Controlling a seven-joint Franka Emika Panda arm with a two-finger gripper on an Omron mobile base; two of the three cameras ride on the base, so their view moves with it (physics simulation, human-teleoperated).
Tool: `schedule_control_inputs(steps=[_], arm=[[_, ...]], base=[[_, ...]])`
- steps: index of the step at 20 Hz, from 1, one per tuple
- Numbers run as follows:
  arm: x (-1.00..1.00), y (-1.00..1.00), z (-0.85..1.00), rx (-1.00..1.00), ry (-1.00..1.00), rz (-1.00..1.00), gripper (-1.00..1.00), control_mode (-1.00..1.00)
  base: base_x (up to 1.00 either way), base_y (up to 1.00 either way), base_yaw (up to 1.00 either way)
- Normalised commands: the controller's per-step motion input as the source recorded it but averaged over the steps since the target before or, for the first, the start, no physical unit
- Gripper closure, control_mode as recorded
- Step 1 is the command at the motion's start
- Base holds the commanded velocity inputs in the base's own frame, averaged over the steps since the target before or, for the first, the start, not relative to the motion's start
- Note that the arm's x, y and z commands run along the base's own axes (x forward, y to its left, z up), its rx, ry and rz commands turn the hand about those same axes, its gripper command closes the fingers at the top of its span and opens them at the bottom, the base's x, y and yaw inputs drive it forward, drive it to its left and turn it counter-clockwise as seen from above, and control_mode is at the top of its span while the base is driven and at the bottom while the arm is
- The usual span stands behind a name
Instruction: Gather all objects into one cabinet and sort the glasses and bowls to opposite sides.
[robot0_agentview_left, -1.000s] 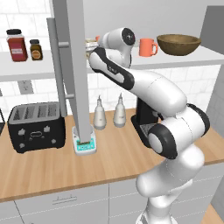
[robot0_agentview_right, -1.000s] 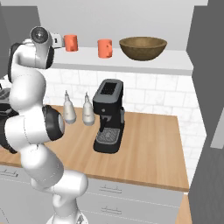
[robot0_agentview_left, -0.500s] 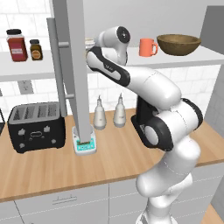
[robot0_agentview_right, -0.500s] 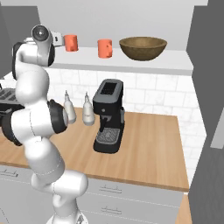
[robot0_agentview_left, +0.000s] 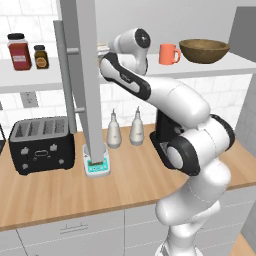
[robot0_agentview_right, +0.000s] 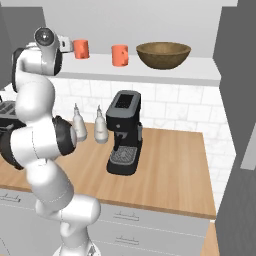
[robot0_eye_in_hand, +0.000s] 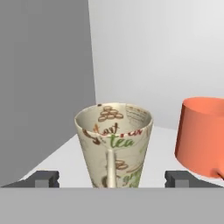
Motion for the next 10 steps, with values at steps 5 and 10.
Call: schedule_control_inputs(steps=[5,10], arm=[[-0.55,-0.66,0.00,0.01,0.00,-0.06,-1.00,-1.00],[-0.58,-0.99,0.00,0.06,-0.04,-0.01,-1.00,-1.00]], base=[[0.00,0.00,0.00],[0.00,0.00,0.00]])
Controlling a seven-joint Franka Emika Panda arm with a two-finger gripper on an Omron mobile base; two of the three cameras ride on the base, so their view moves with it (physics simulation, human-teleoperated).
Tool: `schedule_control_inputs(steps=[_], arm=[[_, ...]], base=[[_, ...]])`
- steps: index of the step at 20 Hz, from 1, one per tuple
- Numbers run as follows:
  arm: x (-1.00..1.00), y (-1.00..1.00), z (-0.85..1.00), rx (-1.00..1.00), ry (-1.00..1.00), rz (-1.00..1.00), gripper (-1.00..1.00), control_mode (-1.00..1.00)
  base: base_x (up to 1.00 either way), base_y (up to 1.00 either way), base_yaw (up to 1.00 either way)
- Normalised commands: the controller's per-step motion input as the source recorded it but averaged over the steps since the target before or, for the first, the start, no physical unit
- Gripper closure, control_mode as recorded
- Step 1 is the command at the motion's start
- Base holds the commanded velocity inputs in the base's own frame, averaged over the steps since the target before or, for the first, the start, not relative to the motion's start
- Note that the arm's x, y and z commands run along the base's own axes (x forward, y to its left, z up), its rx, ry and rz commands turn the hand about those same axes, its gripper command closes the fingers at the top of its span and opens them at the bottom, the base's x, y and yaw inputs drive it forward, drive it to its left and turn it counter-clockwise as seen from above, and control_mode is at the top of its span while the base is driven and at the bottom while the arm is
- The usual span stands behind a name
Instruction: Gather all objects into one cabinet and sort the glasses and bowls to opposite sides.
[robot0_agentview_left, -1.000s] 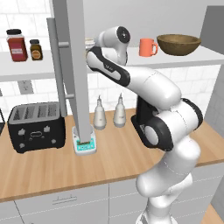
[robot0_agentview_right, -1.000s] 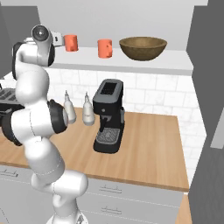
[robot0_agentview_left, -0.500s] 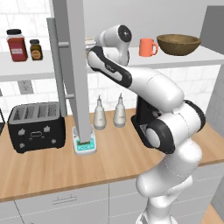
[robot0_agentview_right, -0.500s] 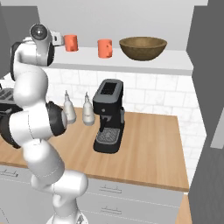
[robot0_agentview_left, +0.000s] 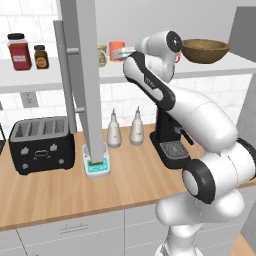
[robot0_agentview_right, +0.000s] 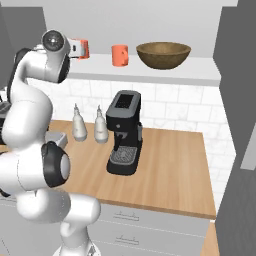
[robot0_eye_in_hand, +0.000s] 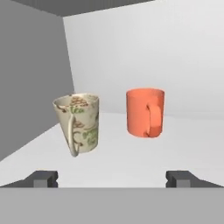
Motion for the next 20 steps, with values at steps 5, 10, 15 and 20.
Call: schedule_control_inputs(steps=[5,10,15,20], arm=[[-0.50,-0.98,0.00,0.05,-0.01,-0.01,-1.00,-1.00],[-0.49,-0.86,0.00,0.03,0.00,0.00,-1.00,-1.00],[-0.25,-0.71,0.00,0.02,0.00,0.00,-1.00,-1.00],[-0.04,-0.60,0.00,0.00,0.00,0.00,-1.00,-1.00]], base=[[0.00,0.00,0.00],[0.00,0.00,0.00],[0.00,0.00,0.00],[0.00,0.00,0.00]])
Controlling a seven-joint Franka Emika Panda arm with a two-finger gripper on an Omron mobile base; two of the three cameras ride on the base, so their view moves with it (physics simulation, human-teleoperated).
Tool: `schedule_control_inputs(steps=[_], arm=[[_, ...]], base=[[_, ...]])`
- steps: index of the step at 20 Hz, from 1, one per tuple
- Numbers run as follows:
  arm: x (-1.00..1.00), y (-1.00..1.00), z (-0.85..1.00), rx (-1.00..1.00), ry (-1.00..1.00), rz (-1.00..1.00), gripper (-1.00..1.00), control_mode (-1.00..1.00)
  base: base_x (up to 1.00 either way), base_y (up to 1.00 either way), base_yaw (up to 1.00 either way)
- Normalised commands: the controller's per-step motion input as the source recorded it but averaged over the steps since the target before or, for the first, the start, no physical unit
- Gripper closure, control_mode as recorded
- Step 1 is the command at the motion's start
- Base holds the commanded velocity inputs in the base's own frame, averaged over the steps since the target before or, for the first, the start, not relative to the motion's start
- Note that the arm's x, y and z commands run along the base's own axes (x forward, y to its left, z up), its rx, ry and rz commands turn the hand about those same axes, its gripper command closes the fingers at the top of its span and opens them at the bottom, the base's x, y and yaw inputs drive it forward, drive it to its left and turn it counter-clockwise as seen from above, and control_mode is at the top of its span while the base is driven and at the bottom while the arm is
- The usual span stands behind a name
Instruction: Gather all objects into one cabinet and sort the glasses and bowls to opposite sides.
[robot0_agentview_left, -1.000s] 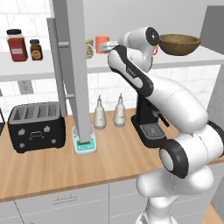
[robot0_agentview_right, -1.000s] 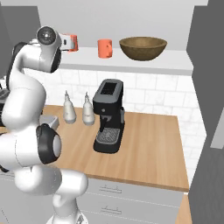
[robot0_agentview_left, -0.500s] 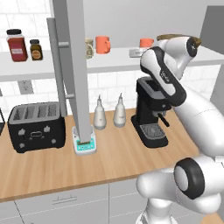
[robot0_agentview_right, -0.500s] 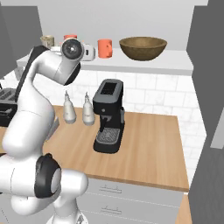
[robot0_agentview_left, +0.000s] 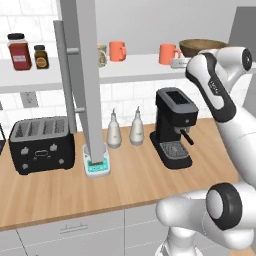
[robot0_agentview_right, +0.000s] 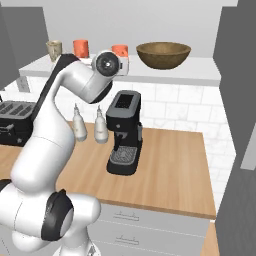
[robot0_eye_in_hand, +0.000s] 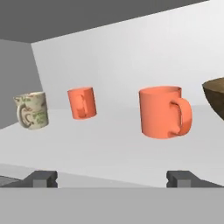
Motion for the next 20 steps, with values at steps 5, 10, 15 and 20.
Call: schedule_control_inputs(steps=[5,10,15,20], arm=[[0.00,-0.45,0.00,-0.01,-0.02,0.00,-1.00,-1.00],[0.01,-0.27,0.00,-0.03,-0.03,0.00,-1.00,-1.00],[0.03,-0.22,0.00,-0.01,0.00,0.00,-1.00,-1.00],[0.01,-0.17,0.00,0.00,0.00,0.00,-1.00,-1.00]], base=[[0.00,0.00,0.00],[0.00,0.00,0.00],[0.00,0.00,0.00],[0.00,0.00,0.00]])
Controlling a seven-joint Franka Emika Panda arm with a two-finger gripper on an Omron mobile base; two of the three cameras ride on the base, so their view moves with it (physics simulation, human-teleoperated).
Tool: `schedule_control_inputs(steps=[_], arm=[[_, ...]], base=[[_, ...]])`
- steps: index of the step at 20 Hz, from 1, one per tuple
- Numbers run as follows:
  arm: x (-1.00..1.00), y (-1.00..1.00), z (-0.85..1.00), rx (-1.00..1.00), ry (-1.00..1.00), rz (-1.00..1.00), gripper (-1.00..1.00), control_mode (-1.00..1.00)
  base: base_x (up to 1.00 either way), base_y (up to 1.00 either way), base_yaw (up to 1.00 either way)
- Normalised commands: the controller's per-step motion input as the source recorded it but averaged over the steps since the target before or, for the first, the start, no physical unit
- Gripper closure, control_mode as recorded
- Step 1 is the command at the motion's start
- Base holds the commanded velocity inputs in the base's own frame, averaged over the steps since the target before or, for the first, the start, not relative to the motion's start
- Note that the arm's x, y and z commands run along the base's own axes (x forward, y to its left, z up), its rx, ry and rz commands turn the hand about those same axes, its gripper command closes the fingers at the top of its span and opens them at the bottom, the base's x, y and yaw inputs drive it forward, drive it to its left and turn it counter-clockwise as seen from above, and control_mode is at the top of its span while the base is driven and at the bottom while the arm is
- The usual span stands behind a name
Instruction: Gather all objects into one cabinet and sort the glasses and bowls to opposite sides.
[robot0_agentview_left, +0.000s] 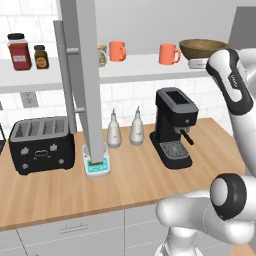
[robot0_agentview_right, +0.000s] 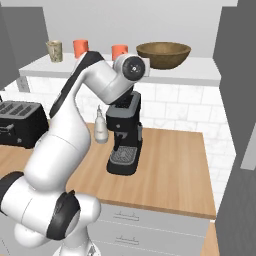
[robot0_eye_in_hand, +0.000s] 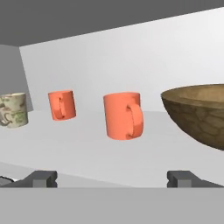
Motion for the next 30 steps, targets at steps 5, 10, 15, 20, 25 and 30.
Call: schedule_control_inputs(steps=[5,10,15,20,25,30], arm=[[0.08,0.00,0.00,0.00,0.00,0.00,-1.00,-1.00],[0.07,0.00,0.00,0.00,0.00,0.00,-1.00,-1.00],[0.05,0.00,0.00,0.00,0.00,0.00,-1.00,-1.00],[0.19,-0.08,0.00,0.00,0.00,0.00,-1.00,-1.00],[0.25,-0.25,0.00,0.00,0.00,0.00,-1.00,-1.00],[0.37,-0.05,0.00,0.00,0.00,0.00,-1.00,-1.00]], base=[[0.00,0.00,0.00],[0.00,0.00,0.00],[0.00,0.00,0.00],[0.00,0.00,0.00],[0.00,0.00,0.00],[0.00,0.00,0.00]])
